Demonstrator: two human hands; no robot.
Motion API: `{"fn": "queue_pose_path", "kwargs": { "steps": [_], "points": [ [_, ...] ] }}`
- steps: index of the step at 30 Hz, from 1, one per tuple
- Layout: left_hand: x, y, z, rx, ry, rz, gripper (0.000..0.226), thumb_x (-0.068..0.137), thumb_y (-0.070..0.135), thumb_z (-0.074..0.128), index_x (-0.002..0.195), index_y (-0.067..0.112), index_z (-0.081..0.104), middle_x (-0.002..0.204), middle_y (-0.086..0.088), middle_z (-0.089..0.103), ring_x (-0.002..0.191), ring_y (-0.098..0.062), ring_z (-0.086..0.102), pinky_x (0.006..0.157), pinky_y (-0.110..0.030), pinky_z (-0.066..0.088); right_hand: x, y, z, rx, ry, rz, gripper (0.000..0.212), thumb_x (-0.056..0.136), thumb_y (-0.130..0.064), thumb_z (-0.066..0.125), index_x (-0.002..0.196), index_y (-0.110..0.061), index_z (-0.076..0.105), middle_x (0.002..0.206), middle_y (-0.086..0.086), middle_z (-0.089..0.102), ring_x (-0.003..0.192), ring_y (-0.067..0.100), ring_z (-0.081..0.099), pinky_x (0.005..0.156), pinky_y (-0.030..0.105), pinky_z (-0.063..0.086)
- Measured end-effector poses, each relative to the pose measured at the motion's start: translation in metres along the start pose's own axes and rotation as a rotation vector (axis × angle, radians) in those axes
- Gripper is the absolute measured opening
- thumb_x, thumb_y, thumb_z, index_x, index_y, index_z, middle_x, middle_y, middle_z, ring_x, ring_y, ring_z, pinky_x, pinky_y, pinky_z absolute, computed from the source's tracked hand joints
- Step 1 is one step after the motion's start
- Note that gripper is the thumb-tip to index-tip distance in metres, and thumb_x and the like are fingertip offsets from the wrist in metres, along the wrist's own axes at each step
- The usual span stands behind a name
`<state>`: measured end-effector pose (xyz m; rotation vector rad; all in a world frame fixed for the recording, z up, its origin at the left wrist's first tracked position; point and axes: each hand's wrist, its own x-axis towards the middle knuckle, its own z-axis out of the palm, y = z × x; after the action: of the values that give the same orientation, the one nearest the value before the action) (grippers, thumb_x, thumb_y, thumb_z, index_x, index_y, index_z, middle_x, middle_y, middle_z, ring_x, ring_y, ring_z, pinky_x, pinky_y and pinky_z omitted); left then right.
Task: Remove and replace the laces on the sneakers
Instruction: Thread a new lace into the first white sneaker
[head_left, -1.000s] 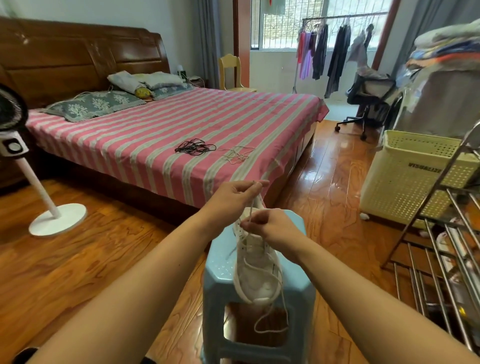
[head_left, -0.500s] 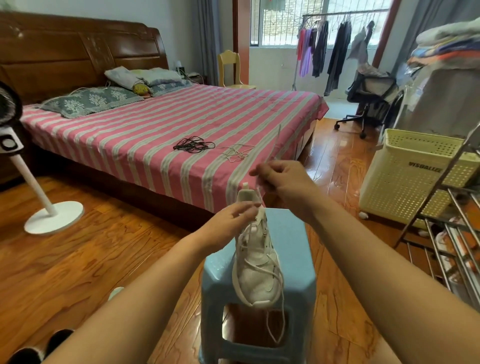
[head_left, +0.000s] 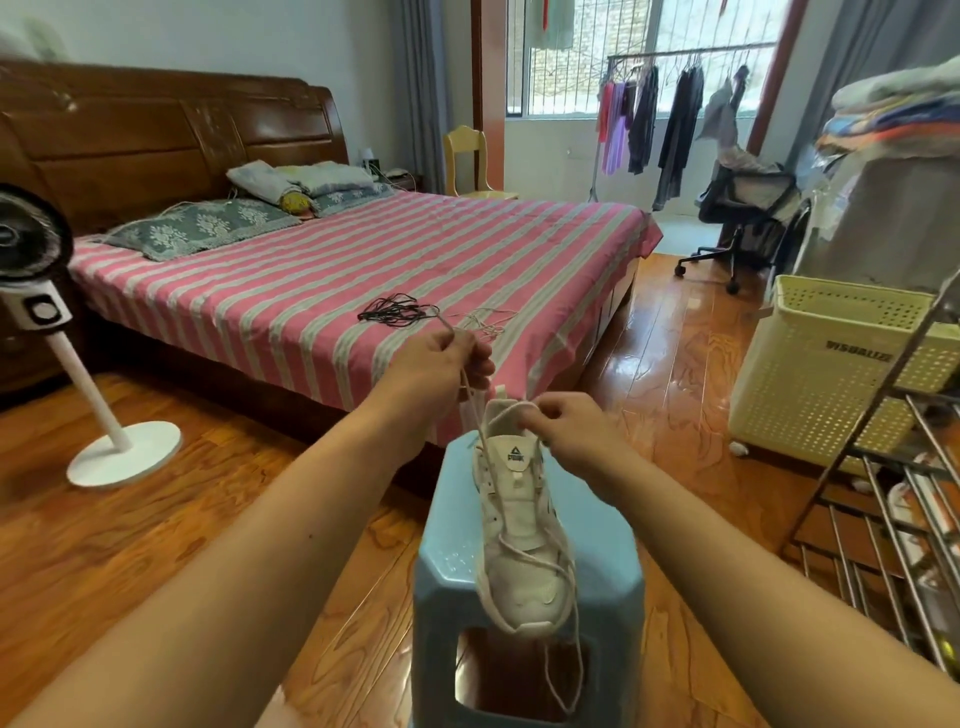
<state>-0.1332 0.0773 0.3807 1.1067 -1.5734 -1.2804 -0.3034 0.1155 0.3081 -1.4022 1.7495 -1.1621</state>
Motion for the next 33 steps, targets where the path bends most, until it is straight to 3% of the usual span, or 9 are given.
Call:
{"fn": "queue_pose_path", "kwargs": {
  "steps": [4, 8, 11, 15, 19, 22, 25, 30, 33],
  "points": [
    [0.002, 0.02, 0.002, -0.035, -0.047, 0.019, 0.032, 0.109, 0.026, 0.045, 0.105, 0.009, 0.071, 0.093, -0.008, 0.075, 0.084, -0.022, 0.07, 0.082, -0.037, 0.056, 0.003, -0.052, -0.03, 0.349, -0.029, 0.015, 0.037, 0.106, -0.032, 0.047, 0.096, -0.004, 0.069, 0.087, 0.011, 0.061, 0.081, 0.026, 0.053, 0.081, 0.046, 0.053],
    [0.002, 0.031, 0.013, 0.015, -0.101, 0.069, 0.024, 0.106, 0.024, 0.053, 0.112, 0.013, 0.073, 0.102, -0.006, 0.075, 0.091, -0.02, 0.071, 0.082, -0.033, 0.059, 0.002, -0.092, -0.045, 0.105, -0.05, -0.131, 0.042, 0.109, -0.033, 0.038, 0.104, -0.005, 0.068, 0.083, 0.005, 0.061, 0.071, 0.015, 0.051, 0.068, 0.028, 0.044],
    [0.003, 0.031, 0.02, -0.028, -0.138, 0.072, 0.023, 0.105, 0.023, 0.055, 0.116, 0.014, 0.074, 0.103, -0.005, 0.076, 0.092, -0.02, 0.07, 0.085, -0.037, 0.06, 0.0, -0.101, -0.048, -0.039, -0.059, -0.176, 0.041, 0.109, -0.033, 0.038, 0.109, -0.007, 0.069, 0.083, 0.007, 0.062, 0.07, 0.014, 0.052, 0.065, 0.024, 0.044],
    [0.003, 0.032, 0.024, -0.028, -0.149, 0.099, 0.025, 0.105, 0.023, 0.055, 0.121, 0.015, 0.073, 0.106, -0.008, 0.076, 0.09, -0.018, 0.07, 0.084, -0.036, 0.06, -0.006, -0.103, -0.052, -0.01, -0.091, -0.173, 0.043, 0.107, -0.038, 0.041, 0.106, -0.004, 0.069, 0.09, 0.015, 0.065, 0.069, 0.015, 0.053, 0.064, 0.025, 0.045],
    [0.0, 0.028, 0.031, 0.022, -0.126, 0.121, 0.026, 0.105, 0.026, 0.054, 0.12, 0.016, 0.072, 0.106, -0.001, 0.076, 0.096, -0.021, 0.074, 0.087, -0.039, 0.06, -0.008, -0.101, -0.057, -0.049, -0.045, -0.153, 0.042, 0.106, -0.039, 0.043, 0.107, -0.008, 0.071, 0.088, 0.01, 0.066, 0.074, 0.017, 0.057, 0.068, 0.027, 0.047],
    [-0.001, 0.027, 0.037, -0.001, -0.098, 0.123, 0.027, 0.107, 0.027, 0.051, 0.118, 0.015, 0.072, 0.102, 0.001, 0.078, 0.096, -0.017, 0.075, 0.089, -0.036, 0.059, -0.007, -0.1, -0.055, -0.174, 0.077, -0.263, 0.038, 0.107, -0.035, 0.043, 0.114, -0.012, 0.073, 0.102, 0.005, 0.069, 0.091, 0.017, 0.062, 0.074, 0.023, 0.046],
    [-0.001, 0.03, 0.039, -0.102, -0.084, 0.103, 0.025, 0.107, 0.025, 0.05, 0.11, 0.015, 0.073, 0.095, 0.002, 0.08, 0.092, -0.012, 0.076, 0.091, -0.035, 0.058, -0.004, -0.098, -0.051, -0.24, 0.167, -0.294, 0.038, 0.106, -0.038, 0.045, 0.119, -0.016, 0.072, 0.117, 0.005, 0.056, 0.103, 0.017, 0.053, 0.088, 0.028, 0.041],
    [-0.002, 0.026, 0.04, -0.191, -0.033, 0.064, 0.027, 0.108, 0.023, 0.048, 0.118, 0.01, 0.07, 0.098, -0.002, 0.079, 0.09, -0.012, 0.077, 0.089, -0.034, 0.057, -0.003, -0.09, -0.039, -0.103, 0.193, -0.28, 0.038, 0.105, -0.04, 0.046, 0.123, -0.019, 0.071, 0.119, 0.007, 0.051, 0.106, 0.021, 0.057, 0.098, 0.034, 0.047],
    [-0.004, 0.021, 0.044, -0.175, 0.03, 0.077, 0.024, 0.108, 0.02, 0.05, 0.116, 0.013, 0.071, 0.089, 0.006, 0.079, 0.086, -0.006, 0.076, 0.083, -0.028, 0.057, 0.002, -0.089, -0.033, -0.075, 0.239, -0.27, 0.039, 0.103, -0.044, 0.047, 0.131, -0.024, 0.066, 0.121, 0.005, 0.053, 0.107, 0.017, 0.053, 0.093, 0.028, 0.045]
  ]
}}
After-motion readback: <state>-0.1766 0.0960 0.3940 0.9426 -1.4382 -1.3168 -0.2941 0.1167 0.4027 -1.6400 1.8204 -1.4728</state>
